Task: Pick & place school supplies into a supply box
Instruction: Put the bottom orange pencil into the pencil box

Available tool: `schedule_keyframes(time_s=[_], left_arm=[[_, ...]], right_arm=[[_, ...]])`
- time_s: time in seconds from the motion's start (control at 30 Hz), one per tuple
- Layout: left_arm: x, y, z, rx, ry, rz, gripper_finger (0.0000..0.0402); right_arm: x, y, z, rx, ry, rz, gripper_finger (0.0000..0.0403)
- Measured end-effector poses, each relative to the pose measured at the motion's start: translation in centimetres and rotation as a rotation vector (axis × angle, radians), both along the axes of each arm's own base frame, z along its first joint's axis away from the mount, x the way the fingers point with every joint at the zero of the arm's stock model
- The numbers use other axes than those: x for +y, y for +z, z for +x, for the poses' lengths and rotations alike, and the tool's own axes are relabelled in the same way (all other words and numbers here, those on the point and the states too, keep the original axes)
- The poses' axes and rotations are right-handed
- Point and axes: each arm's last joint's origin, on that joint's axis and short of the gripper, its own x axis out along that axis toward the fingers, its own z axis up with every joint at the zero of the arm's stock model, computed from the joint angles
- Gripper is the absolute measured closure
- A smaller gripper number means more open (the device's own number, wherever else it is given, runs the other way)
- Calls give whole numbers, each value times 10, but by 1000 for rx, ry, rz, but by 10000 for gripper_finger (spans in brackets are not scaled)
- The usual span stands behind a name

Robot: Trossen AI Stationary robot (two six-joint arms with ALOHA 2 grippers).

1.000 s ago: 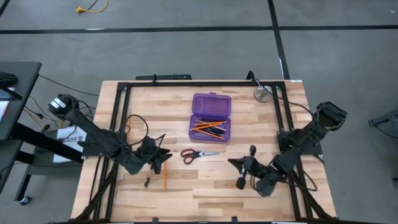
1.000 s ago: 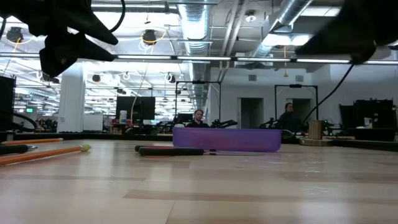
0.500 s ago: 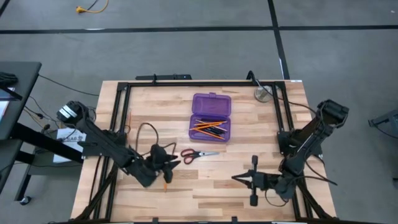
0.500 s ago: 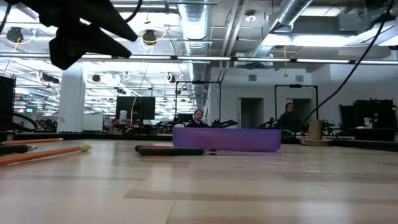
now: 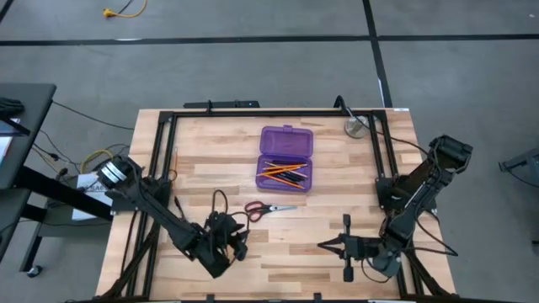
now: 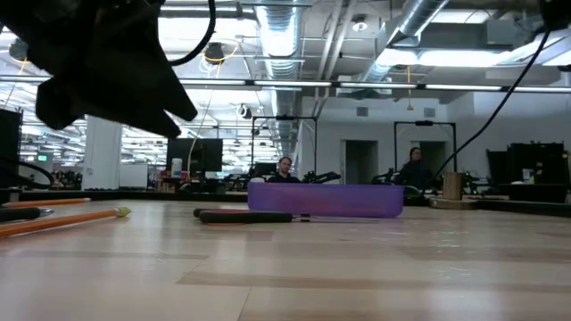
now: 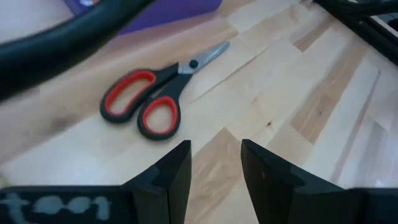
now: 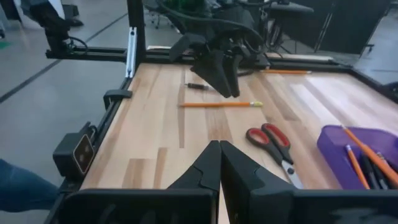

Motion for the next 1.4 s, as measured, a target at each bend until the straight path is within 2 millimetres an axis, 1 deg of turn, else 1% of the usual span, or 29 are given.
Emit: schedule_keyframes(time_s=[0.13,0.3,0.43,0.57,0.7,0.83,1.07,1.17,1.4], left_arm=[[-9,-4,-1,13,21,-20,274],[-23,5,-11,28,33,-46,274],[-30,15,-22,119,72,-43,274],[-35,17,-26,222,131,-26,274],[-37,8,-27,376,211,37,274],[-38,2,-24,447,265,90,274],[-37,-2,-22,449,283,83,274],[-37,-2,-22,437,317,55,274],[-33,-4,-18,499,357,-19,264]], right_arm=[[2,-3,-5,18,3,21,403],[4,-5,-10,36,14,27,403],[3,-6,-11,45,9,29,403],[3,-7,-11,46,8,28,403],[3,-7,-11,46,8,29,403],[3,-6,-11,45,8,30,403],[4,-7,-11,50,17,35,403],[4,-7,-11,57,31,39,403],[4,-7,-11,58,31,39,403]])
